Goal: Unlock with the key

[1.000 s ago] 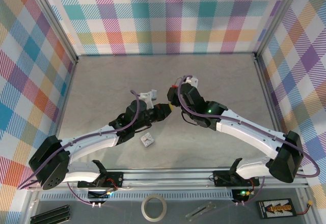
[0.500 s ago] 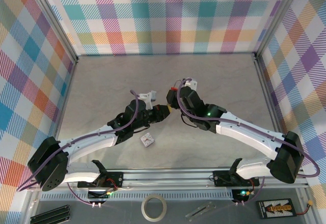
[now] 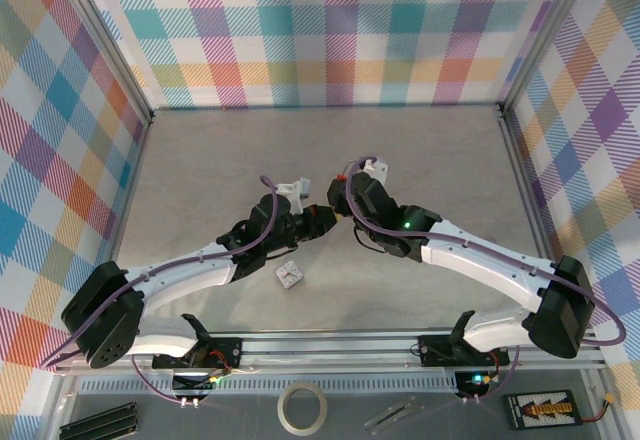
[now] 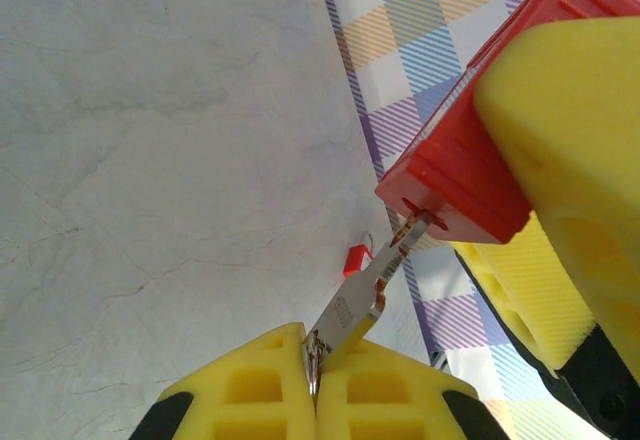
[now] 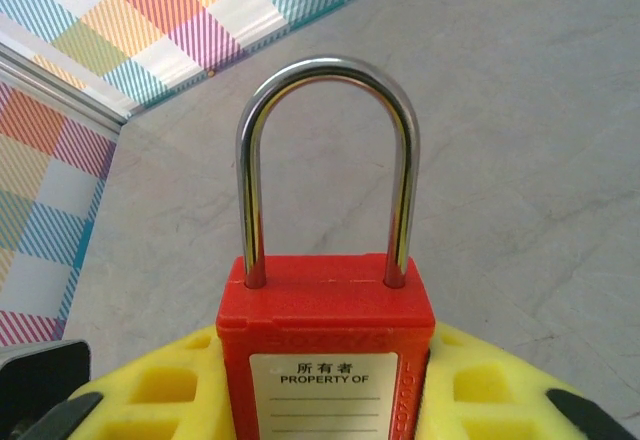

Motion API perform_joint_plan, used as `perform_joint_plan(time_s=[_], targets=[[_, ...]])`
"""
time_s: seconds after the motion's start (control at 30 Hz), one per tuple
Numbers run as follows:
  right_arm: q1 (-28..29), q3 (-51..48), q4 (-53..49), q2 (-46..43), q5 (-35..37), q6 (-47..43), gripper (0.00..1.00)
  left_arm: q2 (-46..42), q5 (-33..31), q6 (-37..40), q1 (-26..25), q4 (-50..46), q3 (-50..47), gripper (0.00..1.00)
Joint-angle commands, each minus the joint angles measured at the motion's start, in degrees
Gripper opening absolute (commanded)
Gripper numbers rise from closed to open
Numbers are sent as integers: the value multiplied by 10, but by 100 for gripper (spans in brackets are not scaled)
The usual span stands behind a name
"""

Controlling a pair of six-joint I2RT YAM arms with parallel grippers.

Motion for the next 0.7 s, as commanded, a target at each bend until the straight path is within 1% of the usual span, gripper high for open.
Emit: perform_joint_plan(time_s=[0.0,0.1,0.2,0.27,0.4,0.6,0.67], targets=[[49,-27,-110,30,-195,20,0,-47,-39,38,11,232,81,0],[49,-27,-100,38,-223,29,0,-35,-34,38,12,254,83,0],[53,-31,-117,46,-215,32,0,-46,-31,66,18,211,113,0],[52,-49,-103,42,-215,35,0,-54,-23,84,19,189,135,0],[56,-55,-75,45,-227,23,0,-50,-14,96,23,183,157,0],[62,-52,-80,49,-221,3,0,-54,5,90,44,192,167,0],[63,-53,-84,51,-212,-4,0,-49,13,76,48,216,165,0]])
